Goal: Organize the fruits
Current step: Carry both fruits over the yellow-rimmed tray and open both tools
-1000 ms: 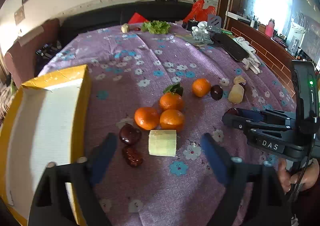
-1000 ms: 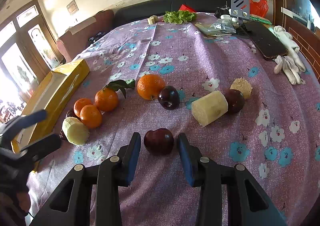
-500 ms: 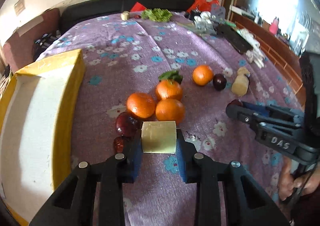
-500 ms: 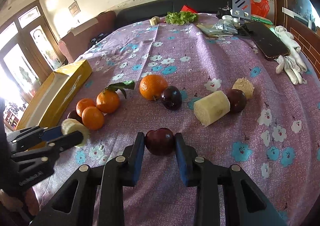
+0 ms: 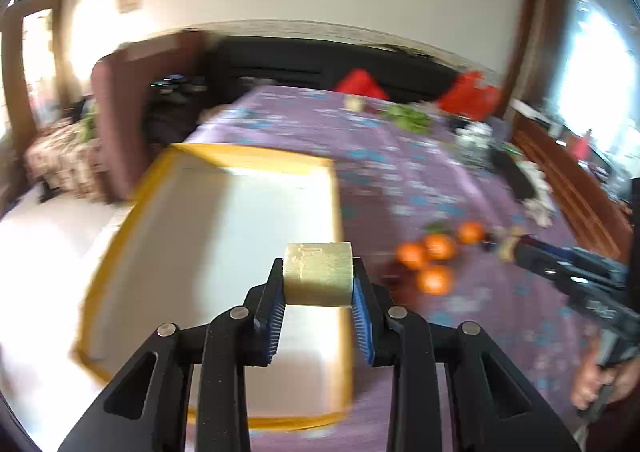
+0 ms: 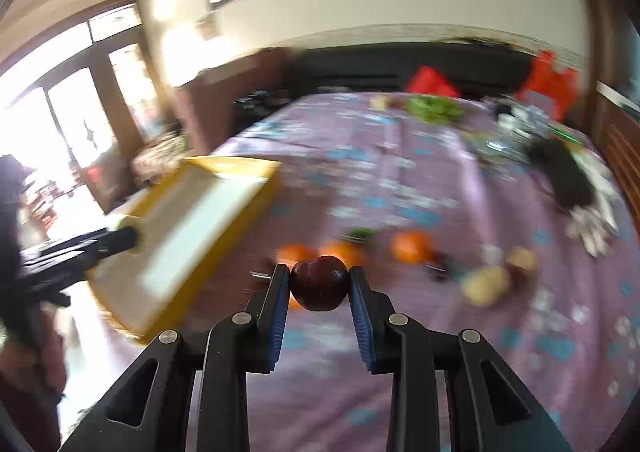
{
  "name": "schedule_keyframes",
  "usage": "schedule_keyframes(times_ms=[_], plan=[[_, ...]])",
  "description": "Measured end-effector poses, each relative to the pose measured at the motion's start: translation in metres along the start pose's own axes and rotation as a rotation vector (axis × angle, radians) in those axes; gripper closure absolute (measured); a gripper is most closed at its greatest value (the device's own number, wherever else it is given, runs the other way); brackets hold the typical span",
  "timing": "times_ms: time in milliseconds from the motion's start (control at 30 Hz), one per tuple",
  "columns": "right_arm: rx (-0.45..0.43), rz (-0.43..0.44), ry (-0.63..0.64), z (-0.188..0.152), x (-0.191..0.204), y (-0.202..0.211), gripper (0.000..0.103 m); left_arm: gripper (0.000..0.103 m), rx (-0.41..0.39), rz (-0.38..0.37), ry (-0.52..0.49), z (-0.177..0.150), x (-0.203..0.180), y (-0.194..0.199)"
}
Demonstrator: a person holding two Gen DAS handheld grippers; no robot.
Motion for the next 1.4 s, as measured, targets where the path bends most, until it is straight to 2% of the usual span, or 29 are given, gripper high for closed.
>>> schedule_keyframes(times_ms=[67, 133, 300, 400, 567, 600, 667, 700, 733, 800, 833, 900, 1000, 1033, 1100, 1267, 1333, 1400], plan=[[0.024, 0.083, 0.023, 0.006, 0.034, -0.008, 0.070, 0.073, 0.005, 0.057, 0.042, -0.007, 0.030, 0.006], [0.064, 0.151, 0.053, 0.006, 0.073, -0.024, 0.070, 0.073, 0.044, 0.089, 0.091, -0.018, 0.057, 0.003], [0.154, 0.222, 0.147, -0.004, 0.147, -0.062, 0.070, 0.073, 0.118, 0.107, 0.176, -0.041, 0.099, -0.013], [0.206, 0.221, 0.195, -0.017, 0.175, -0.084, 0.070, 0.073, 0.125, 0.115, 0.185, -0.049, 0.108, -0.014], [0.260, 0.187, 0.263, -0.039, 0.198, -0.112, 0.070, 0.073, 0.125, 0.110, 0.207, -0.054, 0.114, -0.015], [0.265, 0.180, 0.271, -0.041, 0.199, -0.114, 0.069, 0.071, 0.120, 0.105, 0.215, -0.054, 0.116, -0.014], [0.266, 0.168, 0.289, -0.044, 0.203, -0.115, 0.068, 0.054, 0.099, 0.068, 0.250, -0.051, 0.118, -0.011], [0.253, 0.157, 0.302, -0.044, 0.204, -0.115, 0.068, 0.039, 0.085, 0.052, 0.270, -0.048, 0.120, -0.007], [0.242, 0.151, 0.311, -0.044, 0.206, -0.111, 0.068, 0.028, 0.058, 0.050, 0.290, -0.046, 0.122, 0.001], [0.216, 0.153, 0.326, -0.043, 0.209, -0.103, 0.066, 0.020, -0.009, 0.044, 0.294, -0.039, 0.121, 0.017], [0.200, 0.153, 0.325, -0.041, 0.208, -0.098, 0.064, 0.012, -0.041, 0.039, 0.292, -0.035, 0.119, 0.025], [0.170, 0.153, 0.310, -0.038, 0.203, -0.087, 0.057, 0.003, -0.110, 0.028, 0.300, -0.027, 0.113, 0.042], [0.114, 0.144, 0.260, -0.030, 0.186, -0.067, 0.052, 0.001, -0.201, -0.021, 0.268, -0.014, 0.095, 0.062], [0.089, 0.130, 0.237, -0.026, 0.175, -0.060, 0.049, 0.001, -0.216, -0.062, 0.265, -0.012, 0.085, 0.066], [0.048, 0.096, 0.191, -0.019, 0.153, -0.048, 0.040, 0.001, -0.188, -0.121, 0.285, -0.009, 0.072, 0.061], [0.009, -0.036, 0.059, -0.014, 0.057, -0.024, 0.039, 0.001, -0.119, -0.161, 0.287, -0.015, 0.039, 0.040], [0.010, -0.106, 0.011, -0.019, 0.014, -0.014, 0.039, 0.001, -0.055, -0.158, 0.234, -0.018, 0.020, 0.028], [0.023, -0.169, -0.043, -0.025, -0.028, -0.008, 0.039, 0.001, -0.031, -0.180, 0.188, -0.021, 0.004, 0.020]])
Point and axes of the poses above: each gripper's, at about its wrist camera, not at the fingertips, and y roughly against the way its jaws point, x to its left, z to its top, the point moved 6 cm from there along -y, roughly the way its jaws point, and after that the axes turned 7 degrees about -z, right-handed, at the moved point
